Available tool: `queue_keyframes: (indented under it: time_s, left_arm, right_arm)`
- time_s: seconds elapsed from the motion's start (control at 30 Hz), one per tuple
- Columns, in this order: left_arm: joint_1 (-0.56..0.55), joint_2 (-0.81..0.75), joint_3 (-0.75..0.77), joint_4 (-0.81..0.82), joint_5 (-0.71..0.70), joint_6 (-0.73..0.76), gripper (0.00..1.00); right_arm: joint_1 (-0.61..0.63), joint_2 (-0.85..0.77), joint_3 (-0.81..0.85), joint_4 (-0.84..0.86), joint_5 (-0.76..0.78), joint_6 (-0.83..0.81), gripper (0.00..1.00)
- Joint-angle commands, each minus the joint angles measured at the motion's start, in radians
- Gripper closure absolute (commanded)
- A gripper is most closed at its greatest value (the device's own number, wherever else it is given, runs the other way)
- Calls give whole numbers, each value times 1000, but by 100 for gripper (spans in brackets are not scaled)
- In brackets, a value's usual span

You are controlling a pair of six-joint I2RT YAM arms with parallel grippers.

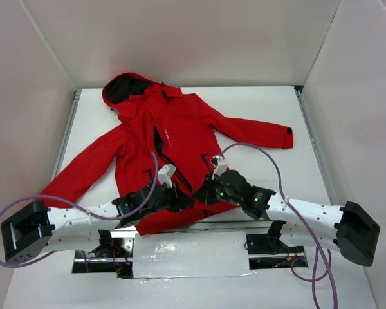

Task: Zip up the jacket

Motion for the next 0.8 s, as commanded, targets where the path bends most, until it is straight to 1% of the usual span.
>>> queue_keyframes:
  time_s: [0.0,0.07,0.1,0.2,0.27,0.33,0.37,0.43,0.47,0.5,0.53,0.57,0.6,0.63,0.67,0.7,0.73,0.77]
  left_arm:
    - [-6,11,-6,87,8,20,89]
    - [-6,11,1,73,-3,26,80]
    - [-6,10,3,67,-7,28,74]
    - [-6,2,8,45,-15,43,71]
    - [-6,-27,5,22,-29,49,62]
    - [-6,-77,-14,-1,-64,48,58]
    - [-6,-97,-22,-14,-79,45,54]
    - [-6,-163,-38,-66,-114,39,52]
    - [-6,-186,-42,-86,-148,37,45]
    - [-6,-211,-45,-105,-164,37,42]
    - [-6,-257,-49,-135,-179,43,37]
    - [-7,-274,-54,-145,-208,48,23]
    - [-7,-292,-55,-159,-223,48,20]
    - [-7,-321,-58,-188,-240,45,16]
    - [-7,-331,-60,-203,-288,39,14]
    - [-6,-337,-61,-220,-311,25,12]
    - [-4,-329,-61,-243,-332,3,9]
    - [-4,-320,-57,-239,-337,6,10]
  right_arm:
    - [-3,-13,-8,91,-23,-21,100]
    - [-1,-18,-10,91,-24,-21,100]
    - [-3,-19,-15,91,-27,-23,100]
    - [-3,-30,-16,89,-29,-27,100]
    - [-3,-41,-27,91,-27,-35,100]
    - [-4,-74,-53,146,-34,-38,100]
    - [-4,-90,-94,178,-41,-49,100]
    - [-3,-137,-140,247,-61,-62,100]
    - [-3,-151,-181,309,-69,-93,100]
    - [-3,-162,-199,336,-78,-111,100]
    - [-1,-183,-220,412,-124,-148,100]
    - [-3,-199,-270,463,-156,-165,100]
    - [-3,-219,-303,524,-196,-184,100]
    - [2,-258,-341,660,-211,-205,100]
    - [5,-271,-385,687,-180,-208,100]
    - [4,-275,-386,687,-150,-225,100]
    - [3,-275,-352,648,-181,-286,100]
    - [5,-283,-326,614,-216,-312,100]
